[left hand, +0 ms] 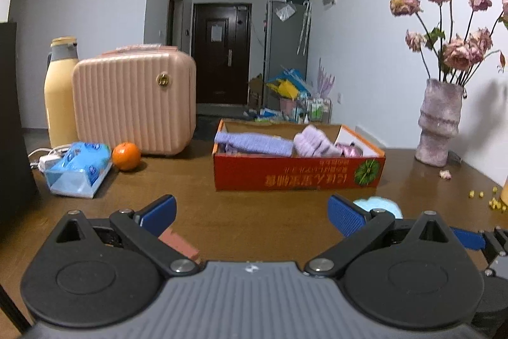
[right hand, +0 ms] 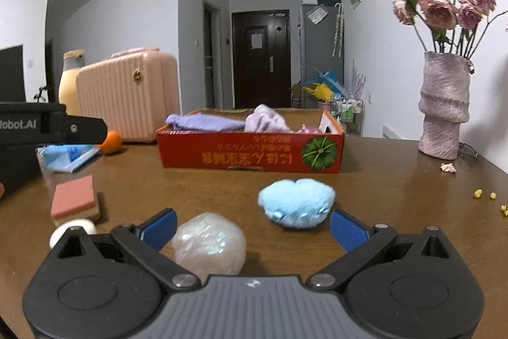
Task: Organize soft objects
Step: 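Withdraw both grippers from the box back toward the remaining soft items, then grasp the white round foam puck with the left gripper while the right gripper grasps the clear mesh pouf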
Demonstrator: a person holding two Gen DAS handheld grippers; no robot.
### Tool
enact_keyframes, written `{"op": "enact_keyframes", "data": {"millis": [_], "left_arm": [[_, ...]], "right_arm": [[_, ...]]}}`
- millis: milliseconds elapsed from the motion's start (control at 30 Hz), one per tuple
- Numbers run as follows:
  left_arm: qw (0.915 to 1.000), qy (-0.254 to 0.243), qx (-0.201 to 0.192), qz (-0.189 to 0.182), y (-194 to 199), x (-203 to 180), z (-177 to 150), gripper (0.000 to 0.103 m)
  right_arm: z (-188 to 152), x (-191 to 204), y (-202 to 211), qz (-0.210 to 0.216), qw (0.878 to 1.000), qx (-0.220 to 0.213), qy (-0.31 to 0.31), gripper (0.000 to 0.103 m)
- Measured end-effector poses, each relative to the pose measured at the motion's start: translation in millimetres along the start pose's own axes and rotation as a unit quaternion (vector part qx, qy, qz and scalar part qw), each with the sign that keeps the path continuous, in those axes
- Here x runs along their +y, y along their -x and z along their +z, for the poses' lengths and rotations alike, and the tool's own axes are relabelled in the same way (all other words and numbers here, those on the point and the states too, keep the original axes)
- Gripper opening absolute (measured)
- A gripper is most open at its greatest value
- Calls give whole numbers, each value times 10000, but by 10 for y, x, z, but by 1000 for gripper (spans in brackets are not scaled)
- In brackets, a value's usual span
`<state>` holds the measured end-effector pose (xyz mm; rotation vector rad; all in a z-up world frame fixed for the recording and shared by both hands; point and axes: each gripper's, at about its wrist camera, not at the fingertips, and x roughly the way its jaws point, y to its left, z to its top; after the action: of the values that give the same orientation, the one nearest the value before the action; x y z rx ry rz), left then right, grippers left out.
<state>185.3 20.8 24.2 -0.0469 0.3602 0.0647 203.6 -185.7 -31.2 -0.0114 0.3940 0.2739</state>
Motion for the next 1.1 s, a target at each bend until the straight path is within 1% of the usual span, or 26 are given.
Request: {"op": "enact_keyframes", "data": {"millis": [167,367,633,733,767,800,833,867,900,933,1000,1100], "left_arm": [[9997,11,252,22,6,174,-106,103],[9985,211,492,-61,-32,377,-153,103],[9977,98,652,-128,-60,404,-196,103],[9973,105,718,-149,-81,415,-212,103],[9970,102,746,-157,-90,414,-219,103],[9968,96,779,-159,-102,413,-225,103],[9965,89,810,-162,-114,409,-233,103],[9963,85,839,-165,-124,407,-242,103],[9960,77,874,-161,-136,402,-250,103],[9957,72,910,-147,-148,396,-258,103],[9951,75,981,-140,-169,393,-272,103],[9936,49,1116,-152,-215,375,-302,103]], "right_arm": [[-53,113,-43,81,9995,243,184,103],[-80,136,-127,156,9985,494,186,103],[-86,150,-283,215,9971,729,83,103],[-79,189,-374,234,9962,832,95,100],[-76,201,-408,246,9958,876,100,95],[-73,212,-442,290,9953,922,105,87],[-68,225,-474,345,9946,968,111,83],[-66,237,-498,402,9941,1003,128,69],[-68,251,-516,457,9935,1035,153,48],[-73,267,-533,500,9928,1076,193,45],[-86,293,-546,517,9918,1139,269,44],[-62,274,-465,514,9940,937,222,44]]}}
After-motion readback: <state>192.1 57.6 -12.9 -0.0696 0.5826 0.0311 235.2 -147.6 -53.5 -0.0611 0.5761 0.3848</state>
